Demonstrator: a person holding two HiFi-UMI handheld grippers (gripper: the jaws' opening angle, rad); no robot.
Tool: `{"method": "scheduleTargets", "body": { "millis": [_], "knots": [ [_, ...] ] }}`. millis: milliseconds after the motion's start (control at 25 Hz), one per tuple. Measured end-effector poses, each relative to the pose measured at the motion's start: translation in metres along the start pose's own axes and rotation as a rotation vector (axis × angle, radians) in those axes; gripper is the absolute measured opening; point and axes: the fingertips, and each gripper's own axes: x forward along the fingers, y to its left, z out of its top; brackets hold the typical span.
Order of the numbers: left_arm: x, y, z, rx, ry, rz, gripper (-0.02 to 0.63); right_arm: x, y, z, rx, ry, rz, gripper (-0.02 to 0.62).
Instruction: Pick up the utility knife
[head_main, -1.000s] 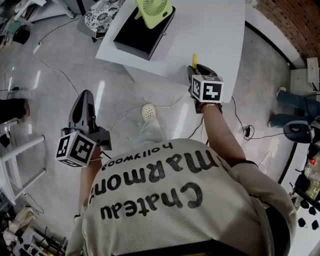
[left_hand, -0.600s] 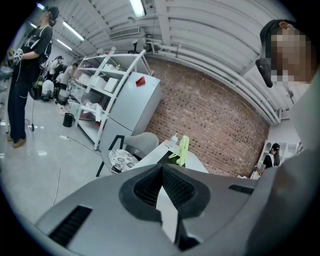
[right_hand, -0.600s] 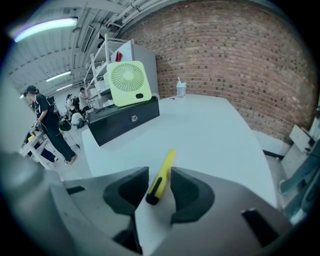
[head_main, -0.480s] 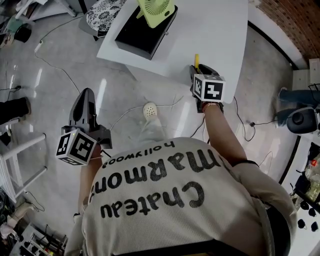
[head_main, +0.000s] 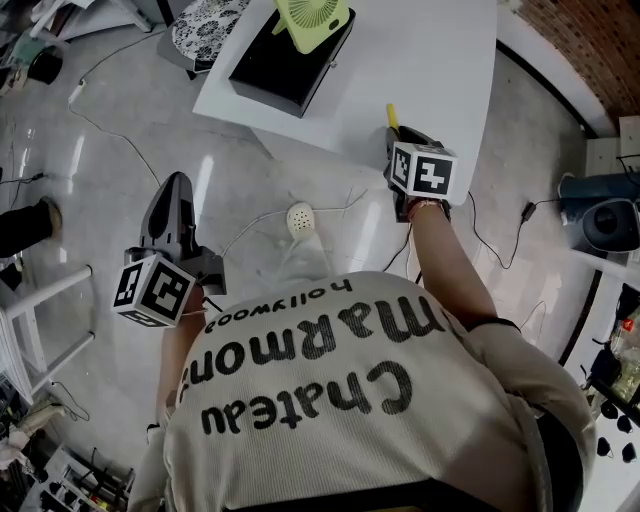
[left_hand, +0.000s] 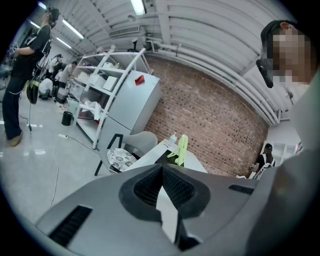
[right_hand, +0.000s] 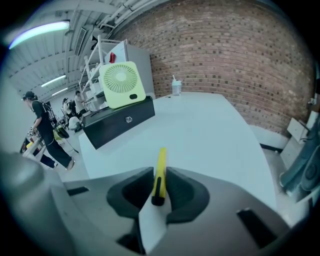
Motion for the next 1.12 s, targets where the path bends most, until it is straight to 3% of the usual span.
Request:
{"method": "scheduleTargets", "body": {
  "millis": [1120],
  "knots": [
    [-0.0046,0.0004,-0.005,-0.02,0.005,-0.012,0.0,-0.0021,-0.0011,-0.001,0.029,0.016,-0.017,0.067]
  ]
}}
